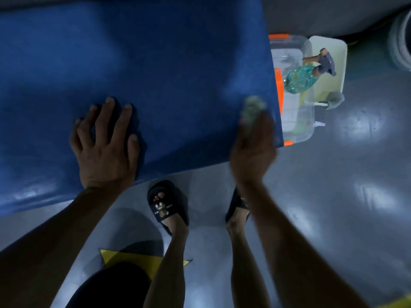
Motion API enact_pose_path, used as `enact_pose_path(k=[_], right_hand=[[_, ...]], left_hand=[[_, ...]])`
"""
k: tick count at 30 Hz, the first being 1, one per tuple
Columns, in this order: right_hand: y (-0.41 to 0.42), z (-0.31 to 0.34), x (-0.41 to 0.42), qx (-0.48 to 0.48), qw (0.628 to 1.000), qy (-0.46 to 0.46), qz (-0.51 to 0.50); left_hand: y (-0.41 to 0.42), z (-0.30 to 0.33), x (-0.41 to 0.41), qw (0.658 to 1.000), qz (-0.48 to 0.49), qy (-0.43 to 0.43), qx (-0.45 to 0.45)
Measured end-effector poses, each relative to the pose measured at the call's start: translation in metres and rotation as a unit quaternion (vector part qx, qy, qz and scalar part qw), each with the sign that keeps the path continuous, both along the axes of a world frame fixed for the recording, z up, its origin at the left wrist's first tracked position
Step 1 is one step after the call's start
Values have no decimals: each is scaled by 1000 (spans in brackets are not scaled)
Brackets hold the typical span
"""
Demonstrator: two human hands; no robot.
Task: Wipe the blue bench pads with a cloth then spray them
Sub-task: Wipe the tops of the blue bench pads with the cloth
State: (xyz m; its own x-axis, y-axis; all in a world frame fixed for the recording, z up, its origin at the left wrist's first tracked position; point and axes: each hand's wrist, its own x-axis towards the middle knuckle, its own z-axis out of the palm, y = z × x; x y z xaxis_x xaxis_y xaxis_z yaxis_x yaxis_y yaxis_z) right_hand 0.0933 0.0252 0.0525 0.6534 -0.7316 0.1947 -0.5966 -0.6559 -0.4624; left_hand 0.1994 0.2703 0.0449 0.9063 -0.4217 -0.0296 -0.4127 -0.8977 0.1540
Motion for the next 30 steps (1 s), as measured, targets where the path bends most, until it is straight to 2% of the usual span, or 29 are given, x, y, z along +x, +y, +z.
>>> enact_pose_path(k=[1, 4, 7, 9, 11, 14, 17, 20, 22, 24, 28, 30], right_hand=[[35, 4, 4, 23, 997, -3, 78], [96, 18, 6, 96, 953, 81, 275], [58, 24, 7, 55, 910, 107, 396], [1, 28, 6, 24, 921, 159, 355], [-59, 31, 2, 38, 952, 197, 231], [-98, 32, -2, -6, 986, 138, 88], [-98, 34, -4, 17, 994, 91, 57], [-110, 48, 4, -44, 999, 31, 4], [-102, 41, 10, -70, 997, 37, 22], [-64, 26, 17, -64, 992, 70, 84], [33, 19, 32, -6, 980, 87, 181], [59, 25, 30, 8, 962, 97, 256]], left_hand=[[-1, 0, 0, 1000, 1, 1, 0], [-1, 1, 1, 1000, 1, 5, -1], [-3, 2, -1, 1000, 3, -5, 5], [-4, 2, 0, 1000, 4, -1, 6], [-4, 2, 1, 1000, 6, 2, 6], [-3, 2, 0, 1000, 5, 4, 6], [-3, 3, 1, 1000, 12, 23, 7], [-4, 4, 2, 999, 12, 36, 2], [-4, 3, 2, 999, 10, 34, -3], [-3, 2, 2, 1000, 9, 27, -5], [-3, 0, 1, 1000, 7, 7, -5], [-3, -1, 0, 1000, 4, 0, 2]])
